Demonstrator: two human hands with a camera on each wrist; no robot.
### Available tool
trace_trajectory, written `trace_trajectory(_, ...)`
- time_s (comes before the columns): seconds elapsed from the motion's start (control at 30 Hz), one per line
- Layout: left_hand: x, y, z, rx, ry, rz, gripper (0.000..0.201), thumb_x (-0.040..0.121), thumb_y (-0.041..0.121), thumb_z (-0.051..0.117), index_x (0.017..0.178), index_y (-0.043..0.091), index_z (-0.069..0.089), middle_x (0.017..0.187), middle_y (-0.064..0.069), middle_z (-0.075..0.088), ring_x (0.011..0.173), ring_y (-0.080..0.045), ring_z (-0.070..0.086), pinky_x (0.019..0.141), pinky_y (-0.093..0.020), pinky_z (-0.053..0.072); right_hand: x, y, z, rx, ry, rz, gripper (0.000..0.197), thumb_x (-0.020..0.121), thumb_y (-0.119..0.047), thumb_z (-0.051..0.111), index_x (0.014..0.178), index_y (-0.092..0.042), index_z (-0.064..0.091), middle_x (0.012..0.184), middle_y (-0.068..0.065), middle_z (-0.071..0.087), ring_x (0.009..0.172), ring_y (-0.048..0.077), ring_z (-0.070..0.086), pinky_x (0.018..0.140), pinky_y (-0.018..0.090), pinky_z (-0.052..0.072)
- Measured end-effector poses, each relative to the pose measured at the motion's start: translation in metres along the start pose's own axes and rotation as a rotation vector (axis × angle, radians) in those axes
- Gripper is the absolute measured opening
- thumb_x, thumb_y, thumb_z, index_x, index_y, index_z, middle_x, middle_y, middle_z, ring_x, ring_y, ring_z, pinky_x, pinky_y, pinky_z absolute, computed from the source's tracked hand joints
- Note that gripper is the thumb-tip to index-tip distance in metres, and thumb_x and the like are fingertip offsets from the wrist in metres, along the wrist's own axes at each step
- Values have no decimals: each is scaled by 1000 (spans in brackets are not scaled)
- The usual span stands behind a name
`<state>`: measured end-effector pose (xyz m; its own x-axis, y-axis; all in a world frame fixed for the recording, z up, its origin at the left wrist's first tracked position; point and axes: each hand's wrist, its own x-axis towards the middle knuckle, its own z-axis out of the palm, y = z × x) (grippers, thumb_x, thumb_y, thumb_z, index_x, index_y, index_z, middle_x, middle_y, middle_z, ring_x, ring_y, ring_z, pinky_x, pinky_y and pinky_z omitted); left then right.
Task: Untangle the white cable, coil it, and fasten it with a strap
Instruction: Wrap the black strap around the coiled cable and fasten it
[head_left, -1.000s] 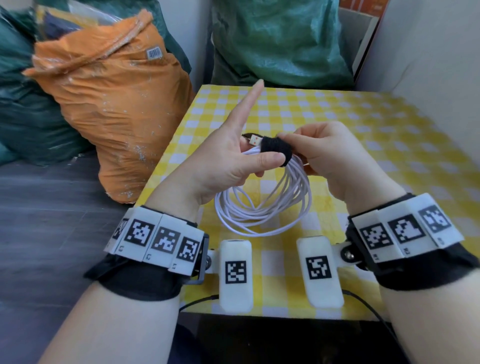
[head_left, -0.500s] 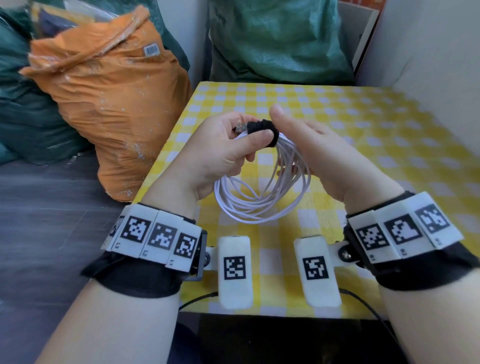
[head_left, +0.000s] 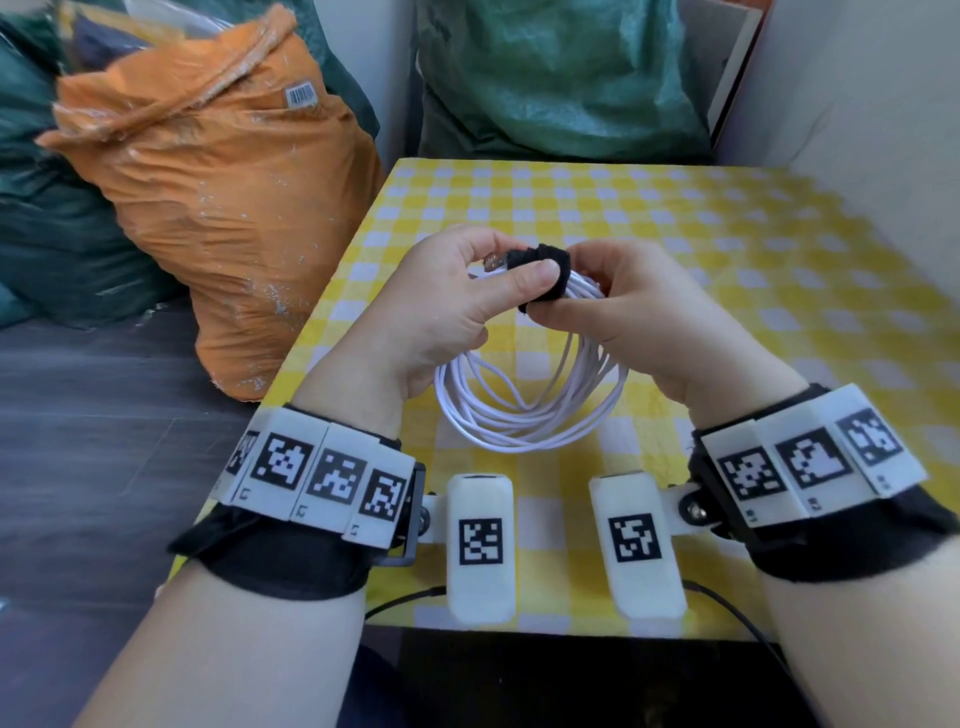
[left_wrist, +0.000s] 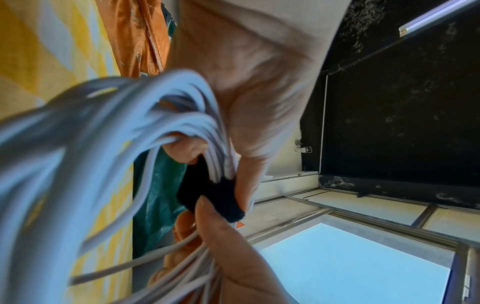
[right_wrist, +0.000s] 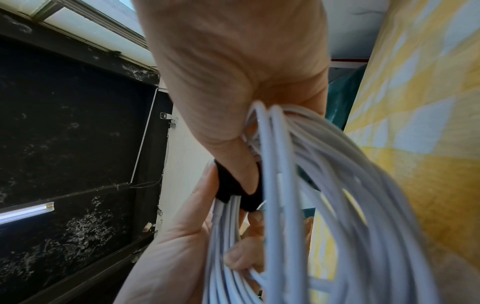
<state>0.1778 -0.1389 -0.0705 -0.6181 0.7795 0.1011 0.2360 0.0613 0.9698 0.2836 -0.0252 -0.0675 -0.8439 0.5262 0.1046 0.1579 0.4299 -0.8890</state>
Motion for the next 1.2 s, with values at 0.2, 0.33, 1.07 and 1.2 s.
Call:
trace_trajectory(0.2, 0, -2, 1, 5, -43, -5, 12, 86, 27, 67, 95, 20, 66, 76, -1, 47, 63, -13, 41, 44, -19, 30, 1, 3, 1, -38, -21, 26, 27, 78, -24, 73, 100, -11, 64, 100, 17, 68, 95, 37, 64, 85, 55, 49)
trace_trajectory(0.33, 2, -2, -1, 14, -39, -34, 12, 87, 31, 65, 96, 23, 64, 80, 0, 54, 68, -12, 49, 47, -20, 32, -1, 2, 0, -4, -43, 31, 22, 82, -22, 70, 103, -16, 65, 95, 14, 71, 96, 34, 64, 86, 52, 49)
trace_trajectory(1.07, 4, -3, 1, -139, -15, -97, 17, 90, 26, 60, 103, 15, 59, 83, 0, 65, 70, -12, 62, 40, -17, 30, -1, 5, -6, 173, -149, -40, 33, 80, -1, 61, 90, -24, 40, 71, 9, 58, 68, 23, 45, 66, 38, 32)
trace_trajectory(1.2, 5, -3, 1, -182, -14, -84, 21, 88, 25, 62, 105, 12, 60, 80, 1, 66, 64, -14, 60, 38, -17, 32, -1, 5, -9, 188, -141, -62, 31, 81, 2, 59, 87, -22, 42, 72, 9, 60, 71, 24, 47, 69, 39, 34)
